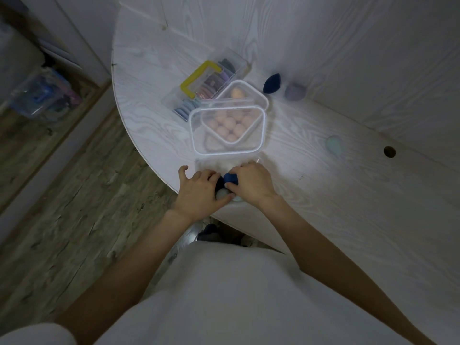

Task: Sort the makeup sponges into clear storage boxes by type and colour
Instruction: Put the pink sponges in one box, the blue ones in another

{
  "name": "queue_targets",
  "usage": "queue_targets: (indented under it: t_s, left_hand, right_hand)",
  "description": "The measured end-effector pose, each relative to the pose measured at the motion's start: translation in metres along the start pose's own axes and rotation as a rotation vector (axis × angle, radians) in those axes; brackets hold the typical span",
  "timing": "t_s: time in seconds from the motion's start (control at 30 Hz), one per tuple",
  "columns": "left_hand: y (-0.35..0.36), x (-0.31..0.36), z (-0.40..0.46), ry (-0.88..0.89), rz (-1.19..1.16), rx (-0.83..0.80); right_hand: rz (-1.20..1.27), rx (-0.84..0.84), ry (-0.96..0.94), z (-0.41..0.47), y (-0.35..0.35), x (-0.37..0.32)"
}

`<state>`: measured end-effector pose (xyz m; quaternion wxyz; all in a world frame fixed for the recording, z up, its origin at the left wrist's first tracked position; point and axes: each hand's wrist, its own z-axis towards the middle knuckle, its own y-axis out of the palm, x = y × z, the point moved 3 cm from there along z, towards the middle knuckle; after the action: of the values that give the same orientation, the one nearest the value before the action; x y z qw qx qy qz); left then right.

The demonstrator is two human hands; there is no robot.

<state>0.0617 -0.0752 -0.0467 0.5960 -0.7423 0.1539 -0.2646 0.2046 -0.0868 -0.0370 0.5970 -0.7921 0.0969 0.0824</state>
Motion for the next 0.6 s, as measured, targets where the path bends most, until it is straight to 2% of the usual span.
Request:
queue_targets:
  t_s: [0.13,0.27,0.47,0.53,0.6]
  left_hand:
    - [0.001,0.006,0.000,0.084,-0.010,0.045]
    - [0.006,0.011,0.006,0.187,-0.195,-0.032]
    - [0.009,0.008,0.014,0.199,-0.217,-0.014]
    - [0.008,0.006,0.019,0.204,-0.194,-0.005]
    - [0.007,0.006,0.025,0.211,-0.169,0.007]
  right_hand:
    - [0.066,0.007,-0.071,-0.004,0.003,0.006]
    - [0.197,0.014,-0.087,-0.010,-0.009,0.024]
    - [0.567,0.355,0.226,0.003,-0.062,0.106]
    - [0.489,0.406,0.214,0.025,-0.072,0.129]
    - [0.338,0.377,0.155,0.056,-0.074,0.144]
